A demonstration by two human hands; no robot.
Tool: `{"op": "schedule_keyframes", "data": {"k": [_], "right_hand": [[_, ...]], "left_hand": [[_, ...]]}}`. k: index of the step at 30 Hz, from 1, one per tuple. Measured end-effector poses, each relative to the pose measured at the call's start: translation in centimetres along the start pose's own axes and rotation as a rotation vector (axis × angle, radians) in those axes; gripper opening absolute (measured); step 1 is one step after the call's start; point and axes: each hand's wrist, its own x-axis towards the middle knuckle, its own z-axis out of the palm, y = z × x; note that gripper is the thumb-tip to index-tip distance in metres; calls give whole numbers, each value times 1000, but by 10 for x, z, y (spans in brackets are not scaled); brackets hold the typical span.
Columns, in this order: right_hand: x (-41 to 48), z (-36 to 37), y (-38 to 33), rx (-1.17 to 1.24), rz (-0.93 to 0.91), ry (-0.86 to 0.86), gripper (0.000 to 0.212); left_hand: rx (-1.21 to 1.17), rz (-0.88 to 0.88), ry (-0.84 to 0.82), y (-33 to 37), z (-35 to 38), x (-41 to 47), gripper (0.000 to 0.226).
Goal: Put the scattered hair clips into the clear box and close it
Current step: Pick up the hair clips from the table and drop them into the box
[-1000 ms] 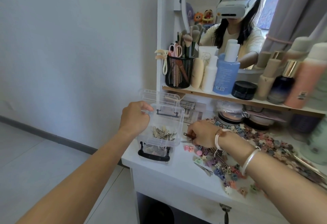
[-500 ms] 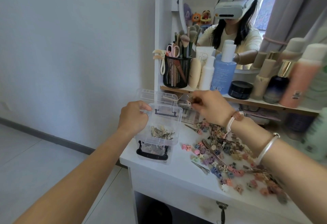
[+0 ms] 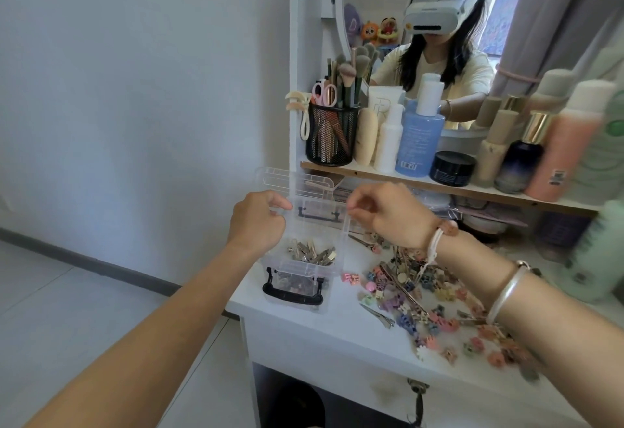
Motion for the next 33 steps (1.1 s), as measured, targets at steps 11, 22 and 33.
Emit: {"op": "schedule_keyframes", "data": {"k": [11,22,33], "right_hand": [[-20,41,0,-289,-30,-413,25],[-3,-3,14,3,15,26,16],[-11,3,2,68,38,46,22]], "left_hand": [[1,-5,-3,1,3,0,34],[3,-1,-18,2,4,-3,33],[-12,-13,-30,3,6,-4,29]]}}
